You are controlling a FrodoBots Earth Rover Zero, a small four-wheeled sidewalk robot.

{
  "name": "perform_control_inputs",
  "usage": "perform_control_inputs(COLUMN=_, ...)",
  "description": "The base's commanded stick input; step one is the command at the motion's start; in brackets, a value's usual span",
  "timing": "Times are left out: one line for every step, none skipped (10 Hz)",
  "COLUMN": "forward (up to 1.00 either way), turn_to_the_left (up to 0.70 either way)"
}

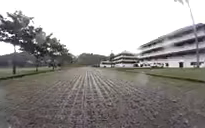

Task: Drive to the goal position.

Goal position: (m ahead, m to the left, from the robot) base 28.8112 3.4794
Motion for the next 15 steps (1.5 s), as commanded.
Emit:
perform_control_inputs(forward=0.7, turn_to_the_left=0.0)
perform_control_inputs(forward=0.7, turn_to_the_left=0.0)
perform_control_inputs(forward=0.7, turn_to_the_left=0.0)
perform_control_inputs(forward=0.7, turn_to_the_left=0.0)
perform_control_inputs(forward=0.7, turn_to_the_left=0.0)
perform_control_inputs(forward=0.7, turn_to_the_left=0.0)
perform_control_inputs(forward=0.7, turn_to_the_left=0.0)
perform_control_inputs(forward=0.7, turn_to_the_left=0.0)
perform_control_inputs(forward=0.7, turn_to_the_left=0.0)
perform_control_inputs(forward=0.7, turn_to_the_left=0.0)
perform_control_inputs(forward=0.7, turn_to_the_left=0.0)
perform_control_inputs(forward=0.7, turn_to_the_left=0.0)
perform_control_inputs(forward=0.7, turn_to_the_left=0.0)
perform_control_inputs(forward=0.7, turn_to_the_left=0.0)
perform_control_inputs(forward=0.7, turn_to_the_left=0.0)
